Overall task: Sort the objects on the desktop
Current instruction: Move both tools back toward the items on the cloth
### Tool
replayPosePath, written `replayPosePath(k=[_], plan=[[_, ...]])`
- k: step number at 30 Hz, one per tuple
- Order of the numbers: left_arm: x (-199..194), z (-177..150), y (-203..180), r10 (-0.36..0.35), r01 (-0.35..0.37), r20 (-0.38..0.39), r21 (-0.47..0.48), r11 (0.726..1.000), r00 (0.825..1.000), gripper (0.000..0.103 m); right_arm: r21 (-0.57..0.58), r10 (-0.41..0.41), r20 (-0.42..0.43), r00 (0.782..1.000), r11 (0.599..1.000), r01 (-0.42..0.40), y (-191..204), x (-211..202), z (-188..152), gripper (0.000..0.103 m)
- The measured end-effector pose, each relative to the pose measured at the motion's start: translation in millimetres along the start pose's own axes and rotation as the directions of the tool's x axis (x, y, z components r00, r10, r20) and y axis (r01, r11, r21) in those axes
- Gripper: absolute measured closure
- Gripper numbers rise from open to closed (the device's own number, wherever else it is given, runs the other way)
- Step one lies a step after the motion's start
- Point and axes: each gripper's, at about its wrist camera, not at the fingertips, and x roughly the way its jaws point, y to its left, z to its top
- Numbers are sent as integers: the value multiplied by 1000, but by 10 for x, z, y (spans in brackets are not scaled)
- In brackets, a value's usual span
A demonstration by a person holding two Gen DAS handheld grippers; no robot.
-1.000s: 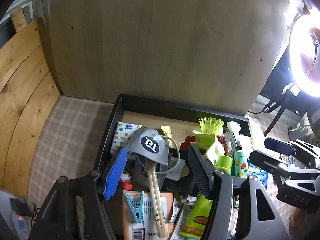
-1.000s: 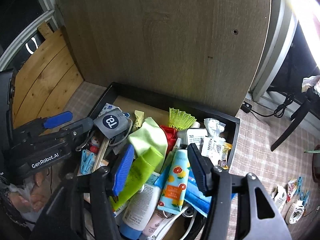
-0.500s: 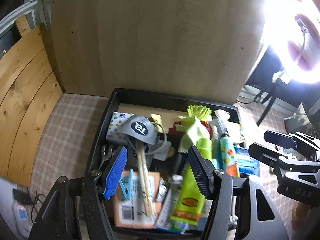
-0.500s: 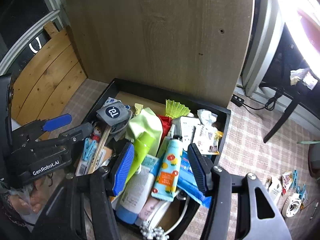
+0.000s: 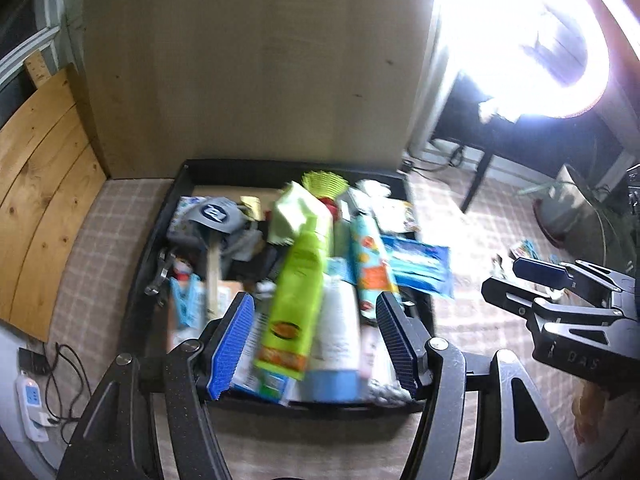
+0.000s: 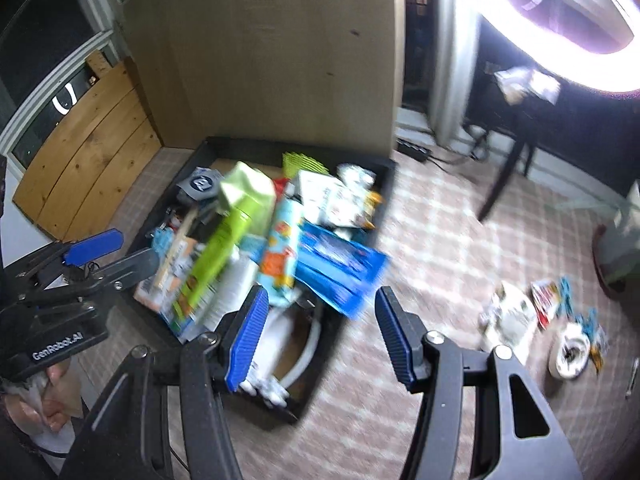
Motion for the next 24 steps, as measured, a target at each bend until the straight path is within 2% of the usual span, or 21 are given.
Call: replayPosePath(k=[12, 18, 24], plan=[[158, -280, -1049, -94, 97, -49, 72, 993, 994, 43, 163, -76, -14, 997, 984, 77, -1238, -387, -700, 48], [304, -420, -1696, -138, 148, -85, 115, 982, 987, 43, 242, -127, -28, 991, 961, 130, -1948, -608, -1112, 48], [445, -497, -2177, -160, 175, -114, 133, 976, 980, 43, 314, -178, -40, 983, 932, 182, -2623, -805, -1494, 48]])
